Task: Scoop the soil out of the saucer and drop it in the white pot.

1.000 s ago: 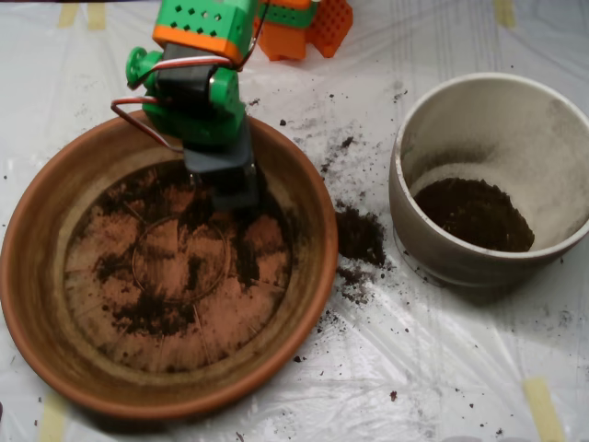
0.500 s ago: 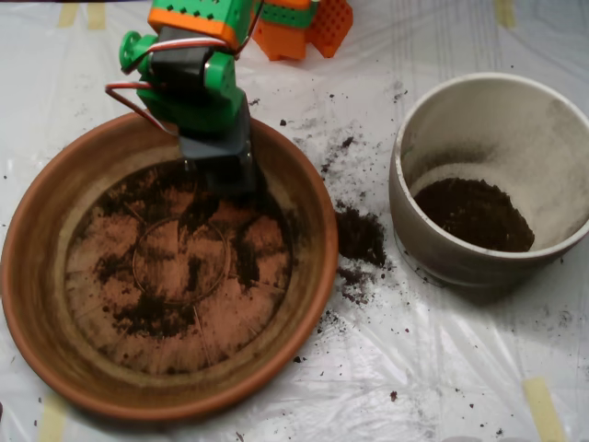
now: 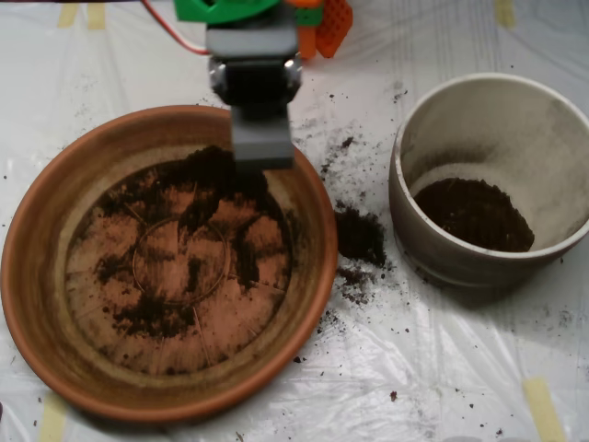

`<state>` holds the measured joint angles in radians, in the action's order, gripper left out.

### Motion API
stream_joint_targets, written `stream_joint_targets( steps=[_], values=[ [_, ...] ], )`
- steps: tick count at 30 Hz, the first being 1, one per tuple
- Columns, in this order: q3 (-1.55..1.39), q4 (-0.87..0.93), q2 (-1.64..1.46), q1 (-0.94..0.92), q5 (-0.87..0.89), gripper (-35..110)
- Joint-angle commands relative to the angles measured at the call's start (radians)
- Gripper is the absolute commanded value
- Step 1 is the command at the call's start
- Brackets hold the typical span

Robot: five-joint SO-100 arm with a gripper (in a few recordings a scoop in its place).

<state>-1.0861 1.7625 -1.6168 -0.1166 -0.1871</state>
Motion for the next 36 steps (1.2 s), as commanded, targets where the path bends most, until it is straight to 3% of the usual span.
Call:
stream_joint_targets(
  steps=[1,8,14,15,19,26,36],
  values=[
    [0.213,0.041,0.0,0.141,-0.005,-1],
    [0.35,-0.006,0.16,0.344,-0.021,-1],
    [0.288,-0.115,0.121,0.483,-0.075,0],
    [0.288,-0.112,0.12,0.499,-0.074,3],
    [0.268,-0.057,0.135,0.529,-0.08,41],
    [0.161,-0.104,0.014,0.419,-0.006,47],
    [0.006,-0.156,-0.092,-0.041,0.138,49]
  ],
)
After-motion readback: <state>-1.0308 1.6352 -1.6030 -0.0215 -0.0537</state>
